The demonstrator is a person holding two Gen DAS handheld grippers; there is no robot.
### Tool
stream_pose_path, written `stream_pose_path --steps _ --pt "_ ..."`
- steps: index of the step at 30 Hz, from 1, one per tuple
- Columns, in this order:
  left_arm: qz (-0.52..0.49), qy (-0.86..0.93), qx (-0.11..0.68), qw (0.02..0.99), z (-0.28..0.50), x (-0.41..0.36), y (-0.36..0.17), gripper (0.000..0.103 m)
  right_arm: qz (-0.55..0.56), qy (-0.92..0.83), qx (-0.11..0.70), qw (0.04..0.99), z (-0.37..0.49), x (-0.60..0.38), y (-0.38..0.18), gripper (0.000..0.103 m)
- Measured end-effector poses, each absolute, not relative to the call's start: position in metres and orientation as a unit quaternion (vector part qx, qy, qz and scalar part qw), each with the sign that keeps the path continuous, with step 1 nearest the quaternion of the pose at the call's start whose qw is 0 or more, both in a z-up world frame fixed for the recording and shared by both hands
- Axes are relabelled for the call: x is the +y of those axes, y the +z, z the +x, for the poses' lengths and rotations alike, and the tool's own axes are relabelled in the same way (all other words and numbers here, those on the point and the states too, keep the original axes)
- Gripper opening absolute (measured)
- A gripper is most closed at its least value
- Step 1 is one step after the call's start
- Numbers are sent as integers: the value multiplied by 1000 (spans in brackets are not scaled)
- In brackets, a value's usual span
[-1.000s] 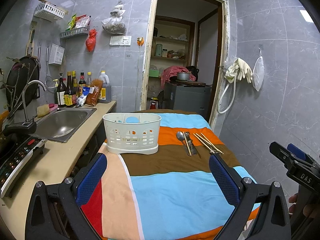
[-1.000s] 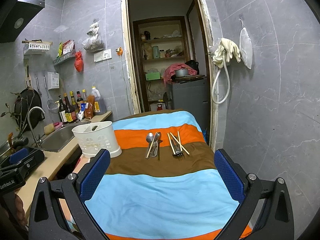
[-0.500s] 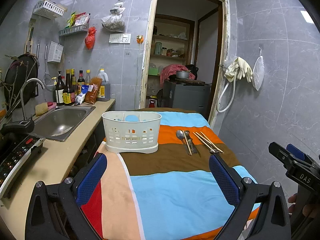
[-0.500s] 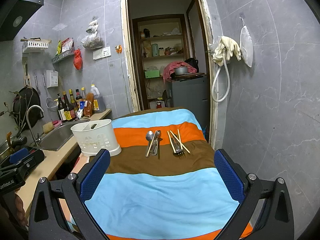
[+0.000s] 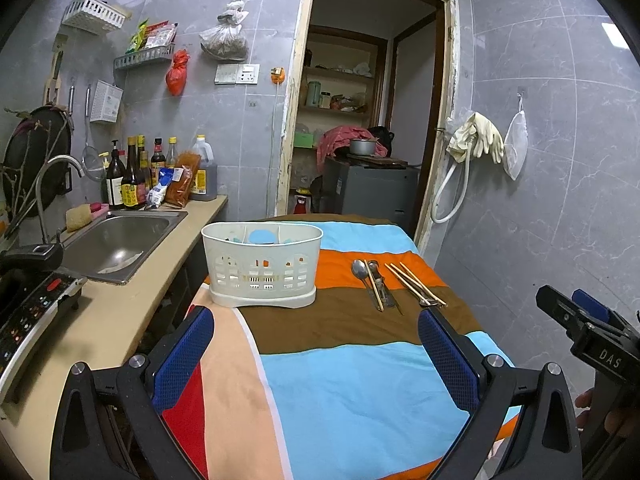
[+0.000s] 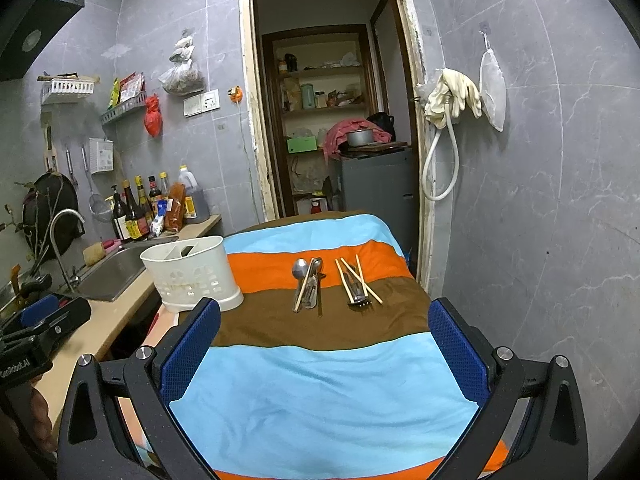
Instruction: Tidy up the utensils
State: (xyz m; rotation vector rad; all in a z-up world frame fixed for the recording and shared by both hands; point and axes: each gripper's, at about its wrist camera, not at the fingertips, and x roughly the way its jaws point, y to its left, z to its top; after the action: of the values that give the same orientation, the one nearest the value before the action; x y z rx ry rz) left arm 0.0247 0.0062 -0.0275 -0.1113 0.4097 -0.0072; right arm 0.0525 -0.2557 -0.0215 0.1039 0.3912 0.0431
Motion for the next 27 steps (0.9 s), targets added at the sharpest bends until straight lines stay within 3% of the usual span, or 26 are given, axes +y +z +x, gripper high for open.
stream_pose_path --steps 14,27 --pt "-35 -12 180 983 71 -9 -11 103 43 14 179 983 79 -261 6 102" --pt "-27 -21 155 987 148 -36 -1 102 39 14 171 984 168 -285 21 102"
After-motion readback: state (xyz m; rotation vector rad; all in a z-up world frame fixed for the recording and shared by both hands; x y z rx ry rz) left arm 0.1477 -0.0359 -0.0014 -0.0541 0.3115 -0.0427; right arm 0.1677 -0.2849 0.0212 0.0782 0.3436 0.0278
